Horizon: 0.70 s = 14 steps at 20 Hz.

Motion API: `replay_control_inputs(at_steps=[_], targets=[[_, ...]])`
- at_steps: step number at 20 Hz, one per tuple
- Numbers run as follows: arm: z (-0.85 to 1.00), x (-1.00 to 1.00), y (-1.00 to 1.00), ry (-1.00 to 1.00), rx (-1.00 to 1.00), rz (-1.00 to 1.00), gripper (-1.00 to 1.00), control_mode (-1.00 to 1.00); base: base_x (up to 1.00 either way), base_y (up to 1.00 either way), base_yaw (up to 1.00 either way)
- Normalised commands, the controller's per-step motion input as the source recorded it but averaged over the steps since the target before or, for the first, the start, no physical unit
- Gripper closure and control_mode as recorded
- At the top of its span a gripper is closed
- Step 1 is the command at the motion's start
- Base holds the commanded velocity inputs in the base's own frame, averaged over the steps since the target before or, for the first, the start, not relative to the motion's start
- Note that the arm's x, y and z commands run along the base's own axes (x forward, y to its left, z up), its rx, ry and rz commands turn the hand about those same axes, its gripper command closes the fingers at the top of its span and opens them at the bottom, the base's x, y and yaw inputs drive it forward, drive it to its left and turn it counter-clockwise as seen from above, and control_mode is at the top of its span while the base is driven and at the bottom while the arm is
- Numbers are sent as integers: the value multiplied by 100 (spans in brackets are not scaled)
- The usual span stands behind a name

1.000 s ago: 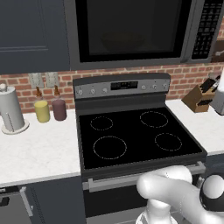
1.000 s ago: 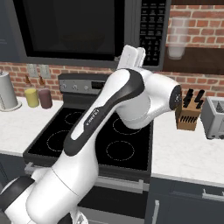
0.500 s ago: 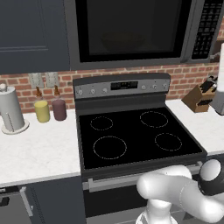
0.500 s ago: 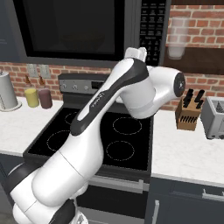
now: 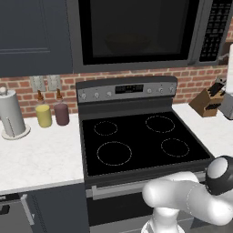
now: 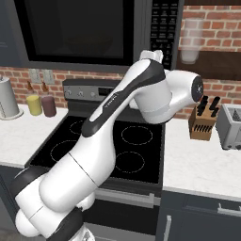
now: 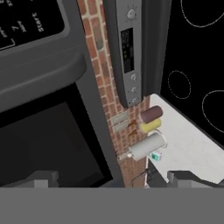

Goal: Open the microwave, place the bowl with waffle inside the microwave, then close the microwave door and turn it on.

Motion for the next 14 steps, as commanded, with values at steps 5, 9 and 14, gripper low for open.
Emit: replay_control_inputs(at_steps=[5, 9, 14], targets=[[-2, 36, 0, 0, 0, -10, -100, -100, 0, 0, 0], [-10, 25, 0, 0, 0, -11, -100, -100, 0, 0, 0], [-7, 6, -9, 0, 0, -7, -100, -100, 0, 0, 0]])
